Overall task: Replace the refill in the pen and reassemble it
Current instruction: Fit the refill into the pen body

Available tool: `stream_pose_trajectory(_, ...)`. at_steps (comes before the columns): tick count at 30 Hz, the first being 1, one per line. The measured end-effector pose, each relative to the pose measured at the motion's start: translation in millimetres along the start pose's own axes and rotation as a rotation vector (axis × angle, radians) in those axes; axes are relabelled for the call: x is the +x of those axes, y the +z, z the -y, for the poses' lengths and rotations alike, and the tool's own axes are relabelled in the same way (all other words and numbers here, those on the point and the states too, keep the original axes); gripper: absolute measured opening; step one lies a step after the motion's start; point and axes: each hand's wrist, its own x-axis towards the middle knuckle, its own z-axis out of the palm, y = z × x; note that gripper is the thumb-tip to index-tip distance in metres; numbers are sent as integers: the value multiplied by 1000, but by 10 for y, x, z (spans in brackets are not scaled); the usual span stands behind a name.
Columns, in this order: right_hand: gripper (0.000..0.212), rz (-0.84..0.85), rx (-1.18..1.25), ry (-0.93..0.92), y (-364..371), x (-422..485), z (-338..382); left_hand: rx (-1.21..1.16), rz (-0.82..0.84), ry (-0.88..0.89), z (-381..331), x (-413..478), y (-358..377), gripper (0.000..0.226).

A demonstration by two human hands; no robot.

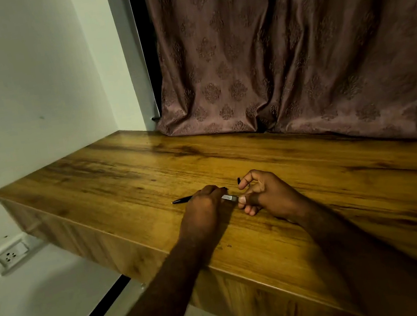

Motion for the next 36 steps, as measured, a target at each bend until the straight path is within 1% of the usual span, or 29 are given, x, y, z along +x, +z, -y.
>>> stream_pose_trajectory(5, 21, 9, -2, 3, 6, 11, -10, -27, -4, -25, -14, -4, -6, 27)
stream_pose_trajectory(9, 22, -16, -65, -5, 23, 22, -9, 14, 15, -39, 32, 3, 37, 28)
stream_pose_trajectory(12, 22, -37, -64, -4, 36, 29, -12, -6, -3, -37, 26, -4, 34, 28)
stream_pose_trajectory(18, 9, -79, 134, -1, 36, -1, 51, -98, -46, -93, -22, -47, 3, 23)
stream_pose_trajectory(21, 7, -164, 252, -34, 38, 7, 108, -127, -51, -156, -62, -63, -37, 30)
stream_pose_trajectory(23, 6, -230, 288, -52, 33, 13, 127, -132, -56, -195, -77, -64, -48, 27)
stream_pose_trajectory(27, 11, -270, 231, -90, 75, -6, 152, -122, -46, -230, -145, -63, -74, 22)
stream_pose_trajectory(32, 15, -275, 176, -147, 150, -16, 210, -63, -13, -204, -162, -47, -85, 29)
stream_pose_trajectory(36, 13, -274, 199, -186, 167, -24, 219, -17, -8, -176, -149, -48, -87, 30)
